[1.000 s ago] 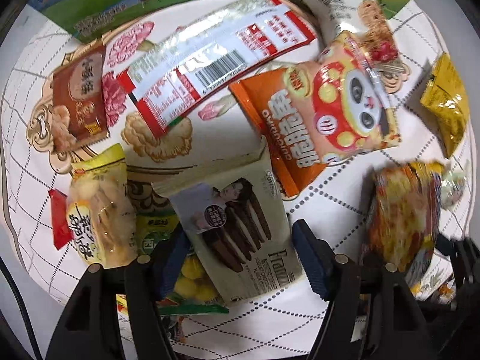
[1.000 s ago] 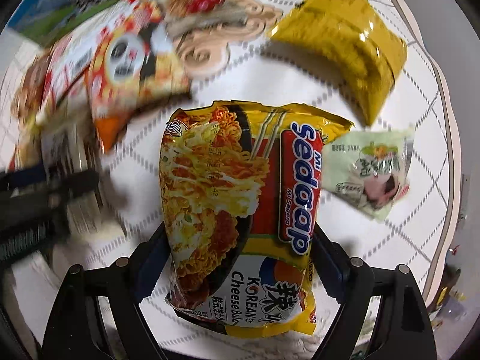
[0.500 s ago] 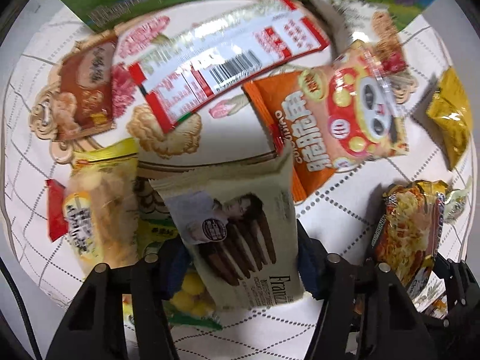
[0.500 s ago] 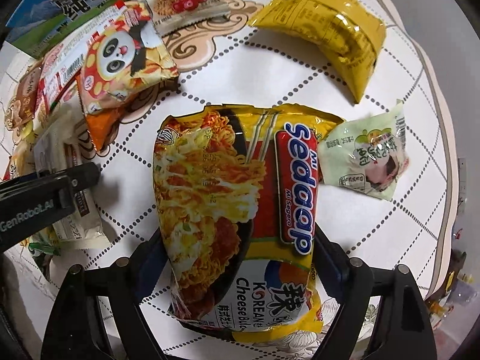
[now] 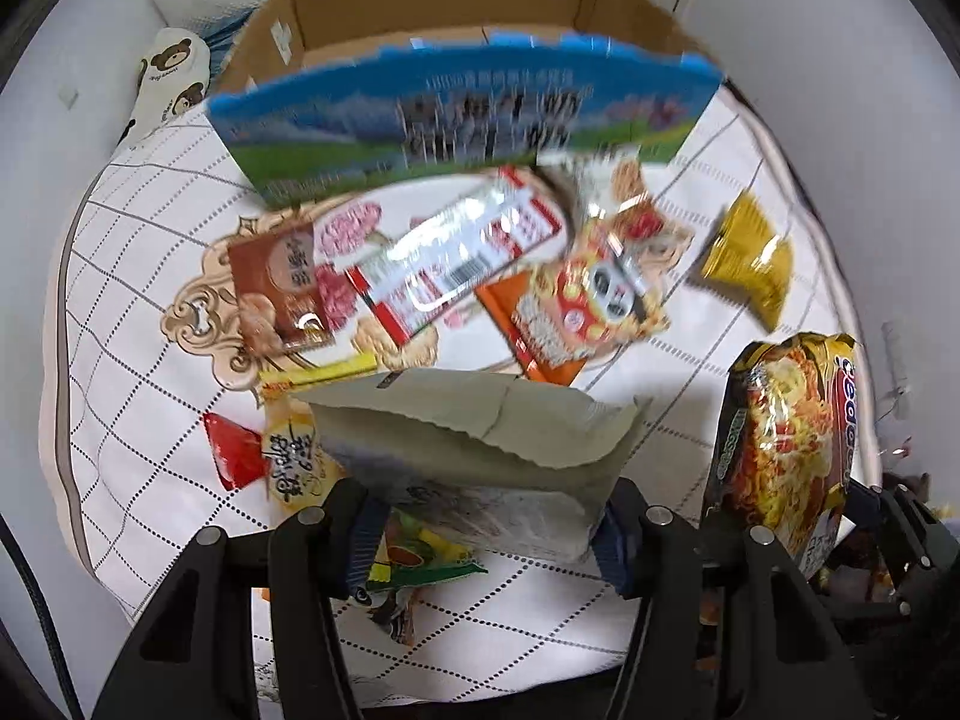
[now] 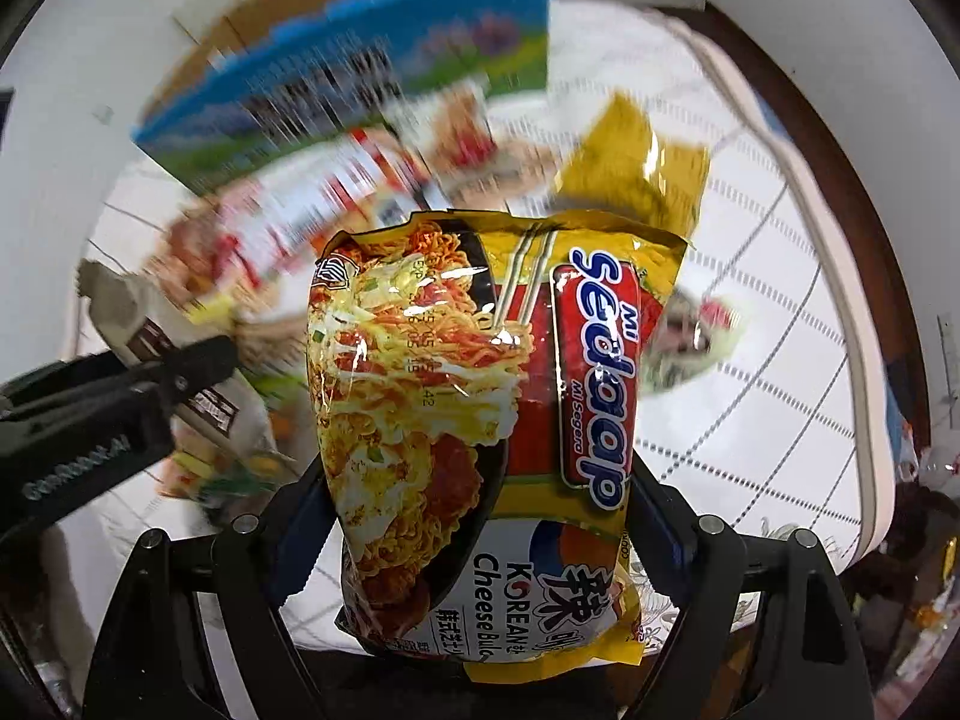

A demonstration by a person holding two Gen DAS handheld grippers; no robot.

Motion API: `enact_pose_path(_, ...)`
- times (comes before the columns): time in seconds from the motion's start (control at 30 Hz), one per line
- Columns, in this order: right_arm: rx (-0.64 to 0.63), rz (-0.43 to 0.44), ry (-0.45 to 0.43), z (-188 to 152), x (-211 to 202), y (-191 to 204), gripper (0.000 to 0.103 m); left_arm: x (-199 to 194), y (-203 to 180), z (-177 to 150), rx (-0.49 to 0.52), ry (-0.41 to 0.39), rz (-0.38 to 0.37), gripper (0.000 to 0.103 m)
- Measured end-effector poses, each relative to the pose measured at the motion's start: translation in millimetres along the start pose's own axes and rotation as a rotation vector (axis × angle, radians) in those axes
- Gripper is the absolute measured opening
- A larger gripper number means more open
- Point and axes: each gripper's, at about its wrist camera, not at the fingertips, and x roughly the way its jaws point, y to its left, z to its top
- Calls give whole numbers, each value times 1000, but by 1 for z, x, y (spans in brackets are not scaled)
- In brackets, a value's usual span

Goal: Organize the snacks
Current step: 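Carry both packs into the cardboard box and open both tools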

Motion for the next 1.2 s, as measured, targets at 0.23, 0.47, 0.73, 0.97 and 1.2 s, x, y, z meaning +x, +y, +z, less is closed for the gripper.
enact_pose_path(0.23, -41, 77, -102, 51, -78, 18, 88, -27, 9, 46, -22, -93, -43, 55)
enact_pose_path(0.47, -88, 166, -167, 158, -110, 25, 88, -32, 21, 141, -48, -143, -39, 55)
enact_pose_path(0.73, -164, 158, -148, 300, -70, 54, 88, 26, 53, 277, -96, -21, -18, 55)
enact_pose_path(0.97, -193, 129, -28, 385, 10, 65, 88, 120, 78, 342, -97, 162, 21, 55)
enact_pose_path(1.2, -205, 117, 87, 412, 91, 74, 89, 189, 89, 366, -105, 272, 39, 56)
